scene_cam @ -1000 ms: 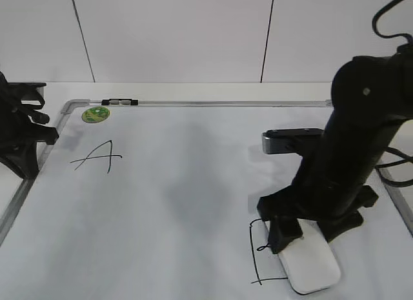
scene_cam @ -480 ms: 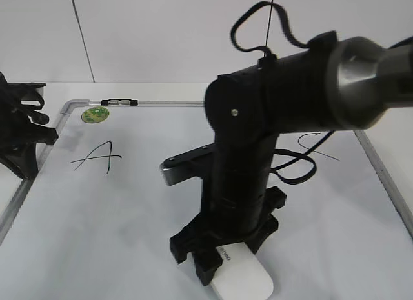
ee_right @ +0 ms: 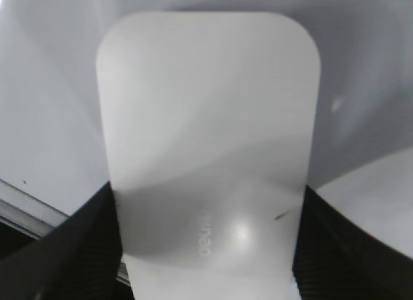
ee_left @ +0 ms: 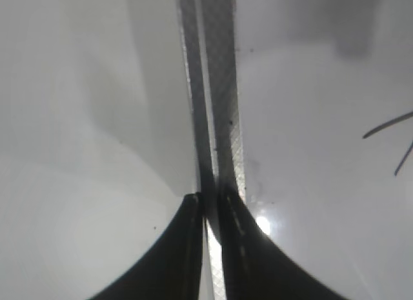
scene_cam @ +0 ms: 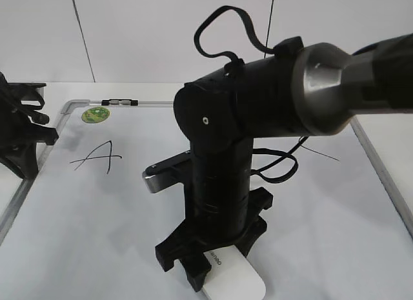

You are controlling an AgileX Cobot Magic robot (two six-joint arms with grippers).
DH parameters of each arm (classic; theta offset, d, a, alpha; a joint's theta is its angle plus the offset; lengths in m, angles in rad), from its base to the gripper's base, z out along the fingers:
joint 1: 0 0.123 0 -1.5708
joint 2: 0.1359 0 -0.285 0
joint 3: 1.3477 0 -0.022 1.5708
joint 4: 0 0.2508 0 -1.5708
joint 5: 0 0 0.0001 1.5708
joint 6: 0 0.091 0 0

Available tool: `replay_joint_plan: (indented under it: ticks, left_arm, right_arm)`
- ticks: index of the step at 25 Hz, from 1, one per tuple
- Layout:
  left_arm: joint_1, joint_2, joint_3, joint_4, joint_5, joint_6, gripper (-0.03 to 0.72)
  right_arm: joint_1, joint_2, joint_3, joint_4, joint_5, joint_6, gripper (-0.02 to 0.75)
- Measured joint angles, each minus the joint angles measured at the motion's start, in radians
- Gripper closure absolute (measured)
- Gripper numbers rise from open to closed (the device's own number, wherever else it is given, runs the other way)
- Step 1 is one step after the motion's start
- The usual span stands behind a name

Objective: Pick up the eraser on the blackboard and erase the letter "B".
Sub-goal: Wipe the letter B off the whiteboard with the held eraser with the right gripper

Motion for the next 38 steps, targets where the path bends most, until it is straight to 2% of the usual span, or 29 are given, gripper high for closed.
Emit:
replay_joint_plan:
  ticks: [4,8,14,21,27,33,38]
  left_arm:
    - [0.000,0.000,0.000,-0.002,-0.002,0.000,0.636]
    - [0.000,0.000,0.000,-0.003,-0.002,0.000,0.636]
    - [0.000,0.000,0.000,-0.003,-0.002,0.000,0.636]
    - [0.000,0.000,0.000,-0.006,0.000,0.000,0.636]
    - [0.000,0.000,0.000,-0.017,0.010,0.000,0.636]
    - [0.000,0.000,0.000,-0.021,0.013,0.000,0.636]
    - [0.000,0.000,0.000,-0.023,0.013,0.000,0.636]
  right_arm:
    - [-0.030,0.000,0.000,0.012,0.002,0.007,0.206]
    - [-0.112,0.000,0.000,0.002,0.003,0.011,0.206]
    - [-0.257,0.000,-0.005,-0.097,0.020,0.017,0.206]
    - [-0.373,-0.007,-0.005,-0.080,0.022,-0.054,0.206]
    - [-0.393,-0.091,0.062,-0.073,-0.011,-0.131,0.206]
    - [-0.395,-0.303,0.258,-0.071,-0.063,-0.141,0.206]
    - [-0.395,-0.329,0.356,-0.037,-0.125,-0.141,0.206]
